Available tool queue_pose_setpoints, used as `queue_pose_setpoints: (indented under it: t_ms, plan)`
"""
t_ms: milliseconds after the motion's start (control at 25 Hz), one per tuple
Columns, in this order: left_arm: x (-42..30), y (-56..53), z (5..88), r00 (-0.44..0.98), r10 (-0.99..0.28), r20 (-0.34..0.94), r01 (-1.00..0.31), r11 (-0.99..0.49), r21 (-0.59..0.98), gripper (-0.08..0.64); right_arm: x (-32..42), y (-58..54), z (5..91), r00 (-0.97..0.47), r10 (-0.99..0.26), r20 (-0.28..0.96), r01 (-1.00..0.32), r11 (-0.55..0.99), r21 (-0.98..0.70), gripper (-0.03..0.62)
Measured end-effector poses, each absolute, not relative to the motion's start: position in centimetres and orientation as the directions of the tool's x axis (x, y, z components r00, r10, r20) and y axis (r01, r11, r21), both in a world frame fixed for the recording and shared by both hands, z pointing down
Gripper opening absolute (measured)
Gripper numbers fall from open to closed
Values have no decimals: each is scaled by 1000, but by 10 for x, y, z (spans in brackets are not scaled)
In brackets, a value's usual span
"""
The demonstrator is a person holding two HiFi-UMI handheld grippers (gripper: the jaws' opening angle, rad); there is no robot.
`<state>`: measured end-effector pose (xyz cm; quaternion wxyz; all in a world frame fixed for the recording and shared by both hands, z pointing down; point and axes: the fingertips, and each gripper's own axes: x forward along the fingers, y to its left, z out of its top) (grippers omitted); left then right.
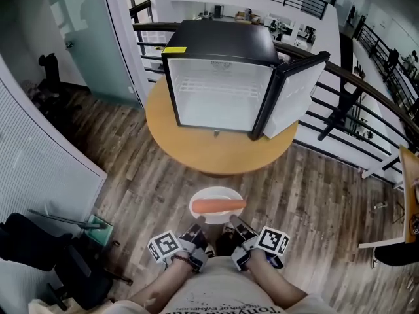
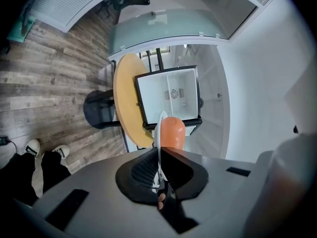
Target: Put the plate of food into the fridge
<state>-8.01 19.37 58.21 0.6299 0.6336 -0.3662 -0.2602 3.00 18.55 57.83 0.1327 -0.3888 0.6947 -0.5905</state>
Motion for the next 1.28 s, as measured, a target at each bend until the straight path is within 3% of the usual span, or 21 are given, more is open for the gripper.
queue_pose_setpoints:
  t_ms: [360,800,960,1120,1280]
  plan:
    - [-93,153,584,583,-806,102,-115,42,992,32,17,146,587,-673,-685,278,-382,1,-924,43]
    - [-88,66,587,568,-806,168,-154,96,983,32,22,53,580,-689,-676,263,-364,8,-931,43]
    - [-79,31,573,566,-815,122,-133,56,990,32,30,19,573,-695,-670,260,-368,21,-930,43]
    - [-76,3,573,543,-822,169,-152,102,983,32,35,-14,566,-708,-660,251,-365,37,-930,43]
    - [-63,-28,560,542,-834,106,-108,56,993,32,45,-43,561,-717,-653,245,-372,62,-926,43]
